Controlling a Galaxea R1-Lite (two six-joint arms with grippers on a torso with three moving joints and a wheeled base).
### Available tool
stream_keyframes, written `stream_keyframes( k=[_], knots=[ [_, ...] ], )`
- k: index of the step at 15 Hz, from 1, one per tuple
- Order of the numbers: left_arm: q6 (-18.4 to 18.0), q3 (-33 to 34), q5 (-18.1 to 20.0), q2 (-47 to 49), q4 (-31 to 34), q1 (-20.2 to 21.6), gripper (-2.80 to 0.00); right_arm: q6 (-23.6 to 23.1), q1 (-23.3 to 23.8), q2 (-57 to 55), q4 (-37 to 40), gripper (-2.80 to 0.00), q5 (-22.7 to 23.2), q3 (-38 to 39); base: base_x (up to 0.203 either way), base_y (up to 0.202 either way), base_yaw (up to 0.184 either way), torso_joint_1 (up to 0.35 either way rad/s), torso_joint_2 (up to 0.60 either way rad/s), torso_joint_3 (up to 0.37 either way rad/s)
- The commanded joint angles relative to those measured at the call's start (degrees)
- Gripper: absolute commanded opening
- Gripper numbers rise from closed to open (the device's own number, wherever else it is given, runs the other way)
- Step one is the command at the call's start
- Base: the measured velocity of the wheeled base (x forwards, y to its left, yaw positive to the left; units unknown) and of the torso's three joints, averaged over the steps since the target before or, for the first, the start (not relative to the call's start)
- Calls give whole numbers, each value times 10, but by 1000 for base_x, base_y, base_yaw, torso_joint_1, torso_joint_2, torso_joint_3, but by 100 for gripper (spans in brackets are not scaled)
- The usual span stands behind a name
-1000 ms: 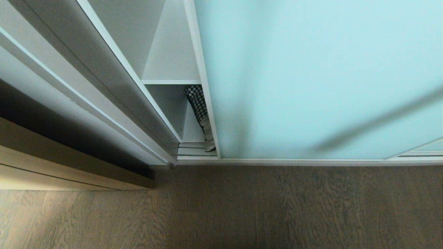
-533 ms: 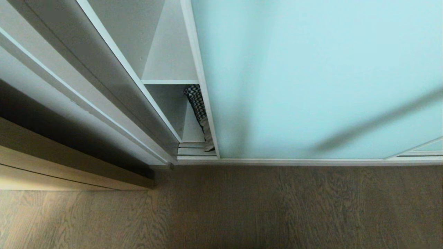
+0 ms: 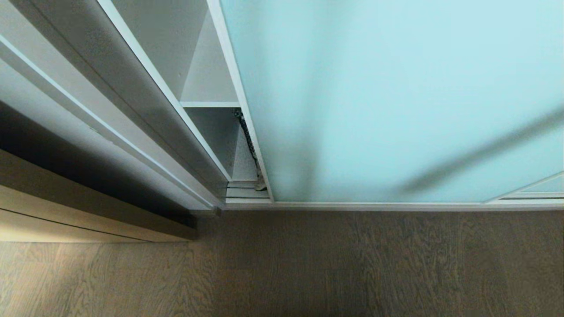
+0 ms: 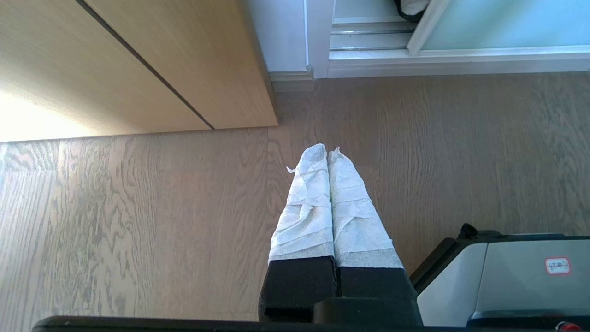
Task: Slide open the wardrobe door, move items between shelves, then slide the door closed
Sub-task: Close the door
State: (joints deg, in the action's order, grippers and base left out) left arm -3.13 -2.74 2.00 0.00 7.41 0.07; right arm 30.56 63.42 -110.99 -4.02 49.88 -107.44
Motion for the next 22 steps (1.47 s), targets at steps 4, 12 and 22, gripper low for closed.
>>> stream_keyframes(
  k=[4, 12, 22],
  knots=[
    [0, 0, 0, 1, 1, 0, -280, -1, -8, 43, -2, -280, 7, 44, 0, 0, 0, 0, 0, 0],
    [0, 0, 0, 1, 1, 0, -280, -7, -35, 100, -11, -280, 12, 132, 0, 0, 0, 0, 0, 0],
    [0, 0, 0, 1, 1, 0, -280, -25, -69, 146, -49, -280, 11, 218, 0, 0, 0, 0, 0, 0]
  ],
)
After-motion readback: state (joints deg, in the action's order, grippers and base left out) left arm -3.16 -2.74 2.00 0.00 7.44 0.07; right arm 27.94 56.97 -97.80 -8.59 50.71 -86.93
